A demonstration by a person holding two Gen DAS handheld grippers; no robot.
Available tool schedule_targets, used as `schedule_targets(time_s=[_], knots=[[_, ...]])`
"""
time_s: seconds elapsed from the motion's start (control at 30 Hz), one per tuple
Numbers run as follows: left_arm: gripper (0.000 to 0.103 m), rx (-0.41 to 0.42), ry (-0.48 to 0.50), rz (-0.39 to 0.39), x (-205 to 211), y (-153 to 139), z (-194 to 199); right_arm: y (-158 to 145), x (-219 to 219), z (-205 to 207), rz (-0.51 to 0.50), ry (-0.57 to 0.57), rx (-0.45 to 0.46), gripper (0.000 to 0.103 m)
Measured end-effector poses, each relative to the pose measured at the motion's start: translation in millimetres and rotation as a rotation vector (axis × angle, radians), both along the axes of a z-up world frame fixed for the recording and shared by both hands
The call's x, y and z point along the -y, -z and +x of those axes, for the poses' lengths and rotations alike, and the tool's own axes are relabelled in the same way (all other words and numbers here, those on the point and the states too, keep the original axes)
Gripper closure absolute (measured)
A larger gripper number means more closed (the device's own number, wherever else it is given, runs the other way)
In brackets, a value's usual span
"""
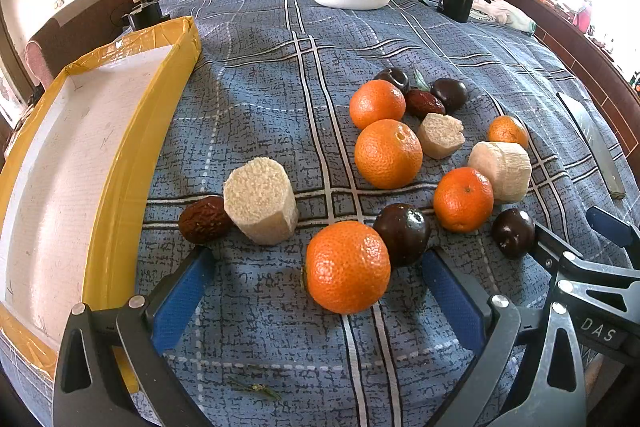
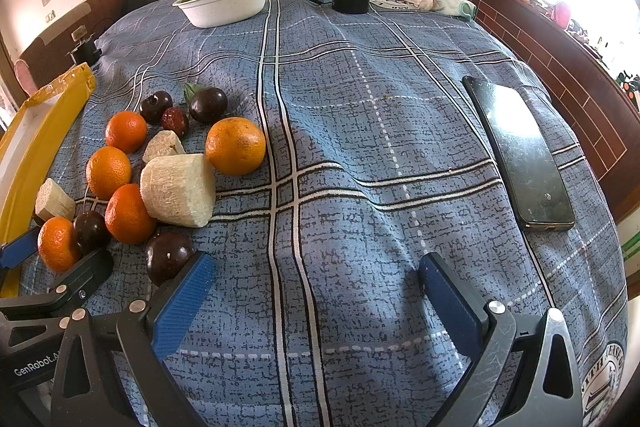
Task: Organize fruits
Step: 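Move both grippers toward the scattered fruits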
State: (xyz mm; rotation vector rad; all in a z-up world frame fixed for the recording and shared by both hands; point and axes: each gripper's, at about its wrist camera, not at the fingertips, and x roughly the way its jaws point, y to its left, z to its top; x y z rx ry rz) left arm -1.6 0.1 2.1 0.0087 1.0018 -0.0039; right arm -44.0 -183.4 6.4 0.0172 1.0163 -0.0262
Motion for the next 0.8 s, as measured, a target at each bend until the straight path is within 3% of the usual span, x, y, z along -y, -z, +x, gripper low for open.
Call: schedule_targets(time_s=[0.3, 0.57, 0.7, 0.8], knots=[[0.000, 0.000, -0.001, 0.000, -1, 0, 0, 1, 1, 2, 0.002, 0.016, 0.016, 0.000], [0.000, -0.012, 0.086, -0.009, -2, -3, 6, -1, 6, 0, 0.026, -0.145, -0.004, 0.000], [0.000, 0.060, 0.155, 0.013, 6, -25, -13, -6, 17, -8, 0.139, -0.159, 0.022, 0.000], [0.000, 0.120, 0.208, -0.028, -5, -49, -31, -20, 25, -19, 0.194, -0.175, 0.068, 0.003]])
